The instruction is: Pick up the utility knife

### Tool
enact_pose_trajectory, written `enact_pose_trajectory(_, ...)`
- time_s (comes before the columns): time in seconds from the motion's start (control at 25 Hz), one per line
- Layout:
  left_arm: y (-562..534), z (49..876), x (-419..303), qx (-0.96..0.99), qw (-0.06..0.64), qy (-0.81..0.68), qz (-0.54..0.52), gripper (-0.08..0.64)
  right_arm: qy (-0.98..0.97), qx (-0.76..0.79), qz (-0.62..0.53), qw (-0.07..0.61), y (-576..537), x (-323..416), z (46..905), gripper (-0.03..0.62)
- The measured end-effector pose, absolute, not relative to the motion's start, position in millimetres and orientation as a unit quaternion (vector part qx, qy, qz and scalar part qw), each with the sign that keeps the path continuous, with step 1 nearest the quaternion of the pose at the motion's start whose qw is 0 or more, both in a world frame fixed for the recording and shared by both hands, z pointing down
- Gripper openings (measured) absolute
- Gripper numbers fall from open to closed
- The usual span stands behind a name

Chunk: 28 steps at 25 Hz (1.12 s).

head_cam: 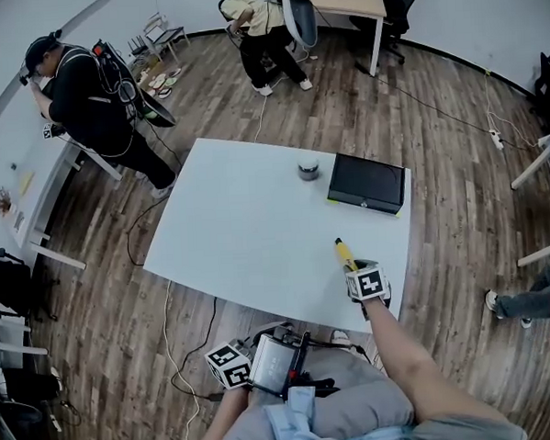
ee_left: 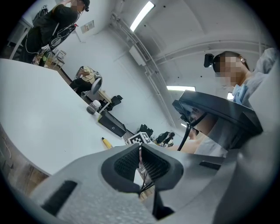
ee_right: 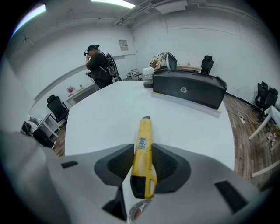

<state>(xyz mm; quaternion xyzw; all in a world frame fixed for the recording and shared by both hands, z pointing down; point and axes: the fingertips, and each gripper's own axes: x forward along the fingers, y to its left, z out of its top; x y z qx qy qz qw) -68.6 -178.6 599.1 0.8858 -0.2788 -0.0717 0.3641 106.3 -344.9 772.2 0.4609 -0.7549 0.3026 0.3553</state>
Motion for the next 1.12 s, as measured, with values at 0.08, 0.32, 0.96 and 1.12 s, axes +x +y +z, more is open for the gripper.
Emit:
enact_pose_trajectory(0.08,-177.4,598.5,-67.1,0.888,0.361,-0.275,-0.071,0.019,-0.759,0.457,0.307,0.347,-340.1,103.7,768.2,0.137)
enact_pose_trajectory(0.32,-184.2,591.2,-57.3,0.893,0.356,-0.265,-0.073,0.019,-0.765,0.45,0.373,0.271,-333.8,100.7,747.9,0.135)
enact_pose_trajectory(0.96,-199.3,577.5,-45.7,0.899,0.346,-0.255,-0.086,0.019,-0.859,0.355,0.364,0.058,-313.9,56.0,628.6,0.135)
enact_pose_trajectory(1.12,-200.2,576.2,-47.7,0.9,0.342,-0.255,-0.09,0.018,-0.892,0.303,0.335,0.009,-299.9,36.6,583.6,0.136)
